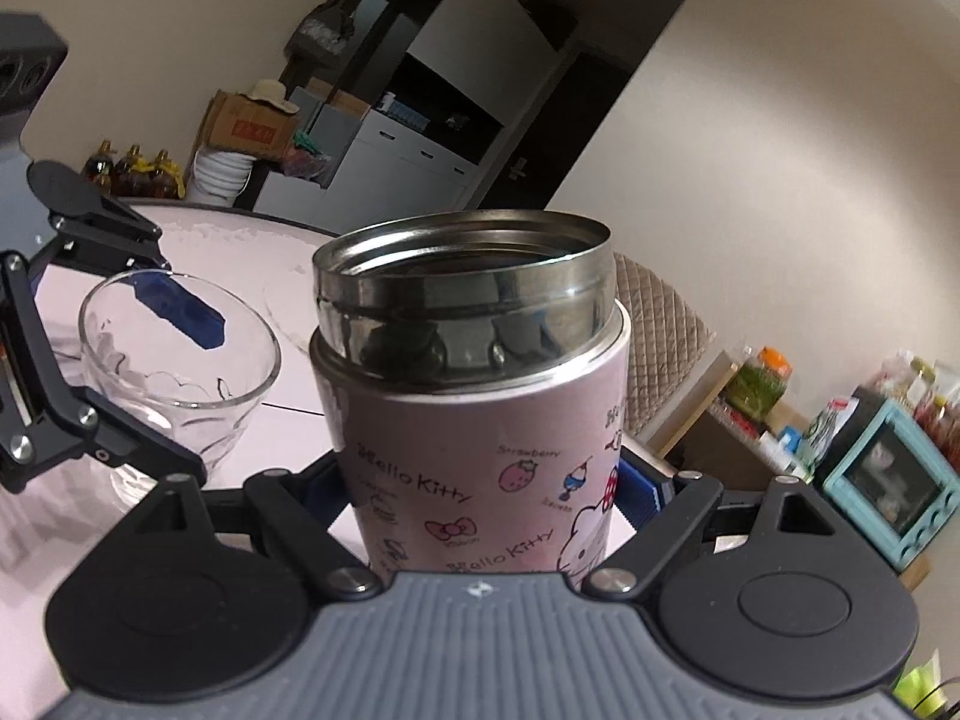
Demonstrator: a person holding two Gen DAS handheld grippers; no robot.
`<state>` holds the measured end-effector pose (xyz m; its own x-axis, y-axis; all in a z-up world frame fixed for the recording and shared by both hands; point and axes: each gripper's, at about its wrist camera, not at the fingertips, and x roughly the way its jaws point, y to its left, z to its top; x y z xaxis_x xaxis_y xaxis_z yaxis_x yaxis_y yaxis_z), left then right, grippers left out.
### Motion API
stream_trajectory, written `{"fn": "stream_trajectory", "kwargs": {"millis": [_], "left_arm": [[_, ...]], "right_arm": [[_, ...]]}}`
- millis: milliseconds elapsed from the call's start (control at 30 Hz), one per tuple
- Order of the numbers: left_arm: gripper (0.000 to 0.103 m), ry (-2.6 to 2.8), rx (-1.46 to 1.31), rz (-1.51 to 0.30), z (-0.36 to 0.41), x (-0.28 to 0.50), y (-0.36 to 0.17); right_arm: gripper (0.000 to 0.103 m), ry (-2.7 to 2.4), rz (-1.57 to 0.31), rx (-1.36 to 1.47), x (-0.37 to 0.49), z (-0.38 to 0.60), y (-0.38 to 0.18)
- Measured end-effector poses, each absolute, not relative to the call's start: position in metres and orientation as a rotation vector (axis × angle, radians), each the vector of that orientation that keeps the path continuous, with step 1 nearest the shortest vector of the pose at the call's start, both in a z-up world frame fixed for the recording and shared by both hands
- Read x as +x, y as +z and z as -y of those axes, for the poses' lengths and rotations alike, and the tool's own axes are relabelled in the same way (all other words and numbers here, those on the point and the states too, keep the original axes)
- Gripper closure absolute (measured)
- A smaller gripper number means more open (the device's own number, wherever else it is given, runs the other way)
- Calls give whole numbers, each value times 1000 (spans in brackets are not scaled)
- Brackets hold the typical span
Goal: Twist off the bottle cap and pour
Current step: 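Lift the pink jar with the right gripper toward the glass in the left gripper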
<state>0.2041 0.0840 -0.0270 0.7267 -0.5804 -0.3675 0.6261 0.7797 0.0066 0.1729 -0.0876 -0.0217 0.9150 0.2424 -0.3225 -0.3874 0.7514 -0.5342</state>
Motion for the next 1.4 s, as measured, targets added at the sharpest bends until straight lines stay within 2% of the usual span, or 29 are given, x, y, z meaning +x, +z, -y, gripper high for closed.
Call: {"fn": "stream_trajectory", "kwargs": {"millis": [600,1400], "left_arm": [[17,-669,132,-357,-83,223,-25],[17,-666,135,-358,-85,208,-32]], "right_arm": [[15,336,-208,-778,172,68,-27],[15,326,-181,-942,171,45,-40]]}}
